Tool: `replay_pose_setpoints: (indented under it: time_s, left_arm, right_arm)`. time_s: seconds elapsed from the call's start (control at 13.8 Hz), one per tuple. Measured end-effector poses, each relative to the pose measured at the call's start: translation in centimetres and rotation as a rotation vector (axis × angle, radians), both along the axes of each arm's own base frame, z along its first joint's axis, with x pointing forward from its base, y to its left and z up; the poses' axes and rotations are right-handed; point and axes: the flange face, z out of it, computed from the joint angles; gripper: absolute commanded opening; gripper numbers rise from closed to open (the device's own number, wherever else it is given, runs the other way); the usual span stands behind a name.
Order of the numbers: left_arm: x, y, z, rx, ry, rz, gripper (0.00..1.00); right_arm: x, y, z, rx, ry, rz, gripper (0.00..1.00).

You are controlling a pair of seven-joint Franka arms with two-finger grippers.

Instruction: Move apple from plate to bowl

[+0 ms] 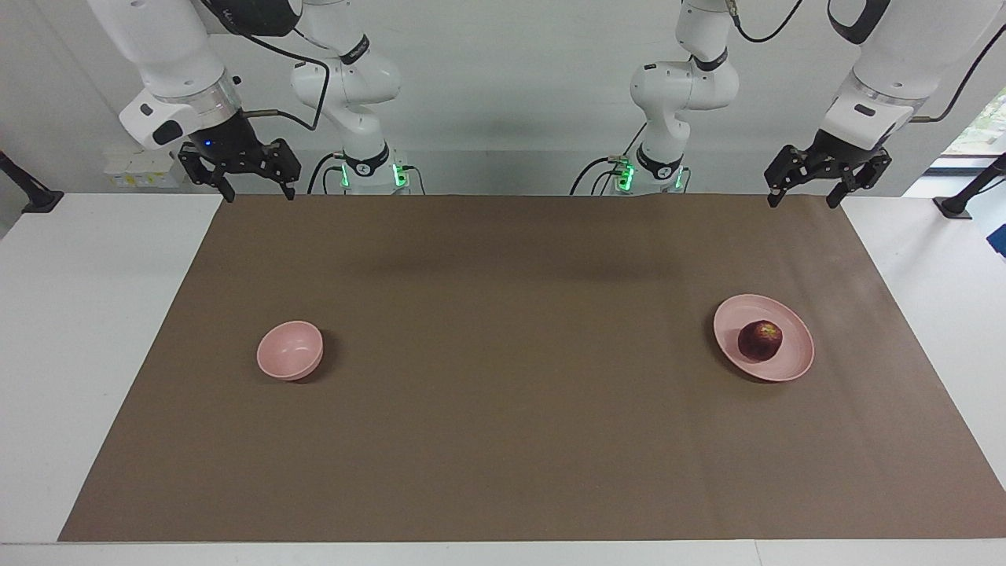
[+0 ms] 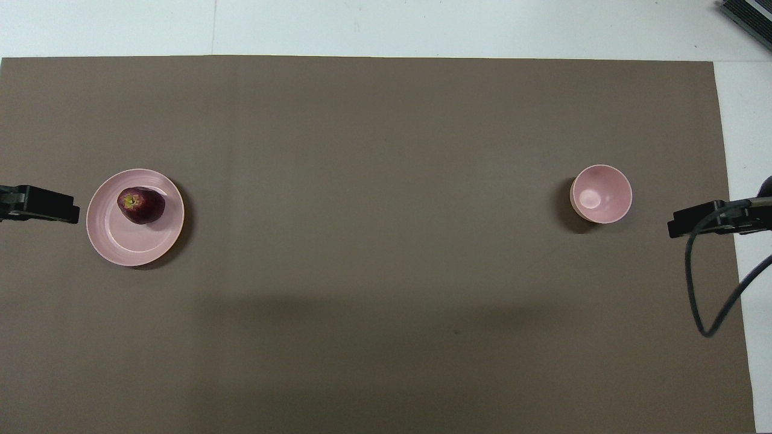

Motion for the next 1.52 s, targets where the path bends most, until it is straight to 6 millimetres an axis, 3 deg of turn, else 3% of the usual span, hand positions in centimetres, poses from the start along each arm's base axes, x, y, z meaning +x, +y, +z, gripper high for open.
replay_pose_setpoints:
  time_s: [0.36, 0.8, 1.52]
  left_arm:
    - [-0.4, -0.3, 0.5, -0.003, -0.004, -0.008, 1.0]
    - [-0.4, 0.9, 0.5, -0.003, -0.004, 0.016, 1.0]
    - [-0.3, 0.4, 0.0, -0.056, 0.022, 0.015, 1.0]
  right_arm:
    - [0.0, 0.0, 0.0, 0.0, 0.0, 0.0, 1.0]
    - [0.0, 0.0, 0.0, 0.0, 0.0, 0.0, 1.0]
    - [-0.1, 0.0, -0.1, 0.0, 0.003, 0.0, 1.0]
